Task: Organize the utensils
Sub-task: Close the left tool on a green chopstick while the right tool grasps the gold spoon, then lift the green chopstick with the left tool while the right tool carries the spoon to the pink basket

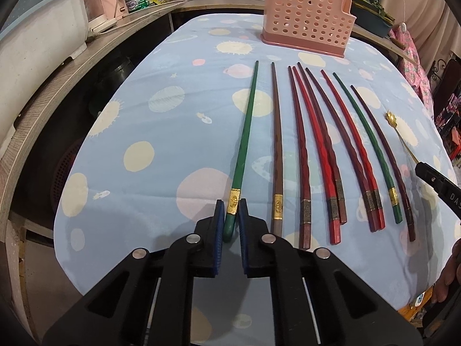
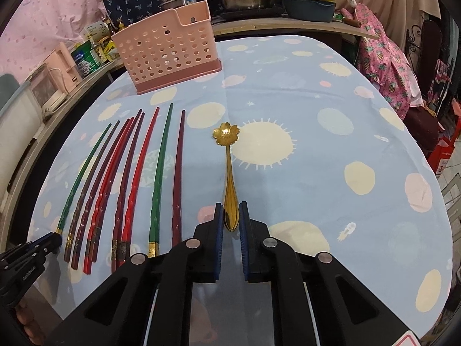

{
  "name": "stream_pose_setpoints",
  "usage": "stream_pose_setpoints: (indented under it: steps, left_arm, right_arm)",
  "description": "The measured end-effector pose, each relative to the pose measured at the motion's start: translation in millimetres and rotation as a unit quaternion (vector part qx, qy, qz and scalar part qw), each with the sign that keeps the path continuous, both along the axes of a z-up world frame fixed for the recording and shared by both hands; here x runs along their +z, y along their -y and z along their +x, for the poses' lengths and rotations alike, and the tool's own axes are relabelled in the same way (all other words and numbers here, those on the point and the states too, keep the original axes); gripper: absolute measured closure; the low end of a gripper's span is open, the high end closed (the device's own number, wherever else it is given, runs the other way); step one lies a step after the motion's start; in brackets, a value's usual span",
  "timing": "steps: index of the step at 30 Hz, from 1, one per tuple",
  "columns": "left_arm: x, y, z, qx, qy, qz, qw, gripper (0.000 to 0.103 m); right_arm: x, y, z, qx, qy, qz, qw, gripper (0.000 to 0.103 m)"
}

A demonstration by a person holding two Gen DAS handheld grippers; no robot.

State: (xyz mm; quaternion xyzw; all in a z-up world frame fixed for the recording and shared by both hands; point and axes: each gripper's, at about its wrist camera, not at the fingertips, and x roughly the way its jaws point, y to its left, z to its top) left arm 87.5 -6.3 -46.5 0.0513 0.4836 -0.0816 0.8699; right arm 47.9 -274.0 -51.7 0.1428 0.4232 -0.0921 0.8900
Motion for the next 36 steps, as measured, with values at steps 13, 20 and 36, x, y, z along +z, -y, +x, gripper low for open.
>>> stream_pose_setpoints:
  steps: [13, 20, 36]
  left_arm:
    - [39.7, -22.1, -5.3, 0.019, 0.045, -0.014, 0.9987, 0.095]
    - [71.1, -32.6, 3.8, 0.031, 0.08, -0.018, 0.9961, 0.095]
    - [158.2, -38.4, 64.0, 0.025, 0.145, -0.054, 0.9877, 0.096]
  right_arm:
    - [43.1, 13.6, -18.2, -0.022, 0.046, -0.016, 0.999, 0.101]
    - [60.9, 19.3, -15.8, -0.025, 0.064, -0.026, 0.997, 0.101]
    - [120.4, 40.2, 19.9, -0.016, 0.123, -0.014, 0.992, 0.101]
